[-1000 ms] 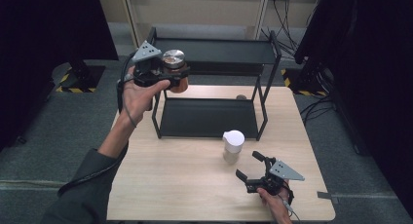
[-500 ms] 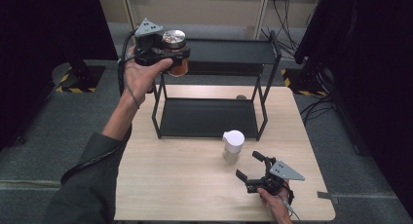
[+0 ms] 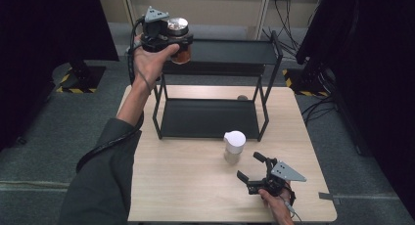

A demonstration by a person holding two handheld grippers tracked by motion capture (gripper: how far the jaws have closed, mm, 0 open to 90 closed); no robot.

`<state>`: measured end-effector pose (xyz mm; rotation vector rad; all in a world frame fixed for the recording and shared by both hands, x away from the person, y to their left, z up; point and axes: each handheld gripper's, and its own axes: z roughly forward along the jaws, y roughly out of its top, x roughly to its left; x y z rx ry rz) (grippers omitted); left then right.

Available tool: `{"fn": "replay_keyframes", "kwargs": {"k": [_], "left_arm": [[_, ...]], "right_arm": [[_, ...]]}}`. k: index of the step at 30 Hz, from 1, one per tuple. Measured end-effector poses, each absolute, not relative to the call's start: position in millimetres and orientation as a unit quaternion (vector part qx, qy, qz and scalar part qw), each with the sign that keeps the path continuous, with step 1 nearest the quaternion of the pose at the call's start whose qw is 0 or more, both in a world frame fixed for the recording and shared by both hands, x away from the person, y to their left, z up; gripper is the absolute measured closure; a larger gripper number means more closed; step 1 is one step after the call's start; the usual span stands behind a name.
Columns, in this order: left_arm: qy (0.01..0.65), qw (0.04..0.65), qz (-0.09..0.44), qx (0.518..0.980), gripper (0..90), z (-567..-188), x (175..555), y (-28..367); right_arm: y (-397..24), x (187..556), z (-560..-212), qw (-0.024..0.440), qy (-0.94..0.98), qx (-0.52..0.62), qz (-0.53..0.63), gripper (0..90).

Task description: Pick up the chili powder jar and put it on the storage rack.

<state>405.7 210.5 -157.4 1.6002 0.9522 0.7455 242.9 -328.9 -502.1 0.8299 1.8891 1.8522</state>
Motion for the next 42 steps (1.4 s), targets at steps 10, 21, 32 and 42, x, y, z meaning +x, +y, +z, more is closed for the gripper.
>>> {"fn": "replay_keyframes", "kwargs": {"k": [10,21,32,42], "left_arm": [[0.427,0.529,0.325,0.657,30.7,-166,423,207],[0.43,0.533,0.329,0.651,30.7,-176,439,204],[0.431,0.522,0.329,0.658,30.7,-180,445,201],[0.433,0.527,0.331,0.652,30.5,-184,446,200]], "right_arm": [[-329,243,-502,0.18,0.671,0.291,0.658,0.7],[-329,244,-503,0.176,0.671,0.29,0.659,0.7],[-329,245,-503,0.173,0.671,0.289,0.66,0.7],[-329,245,-503,0.173,0.673,0.287,0.66,0.7]]}}
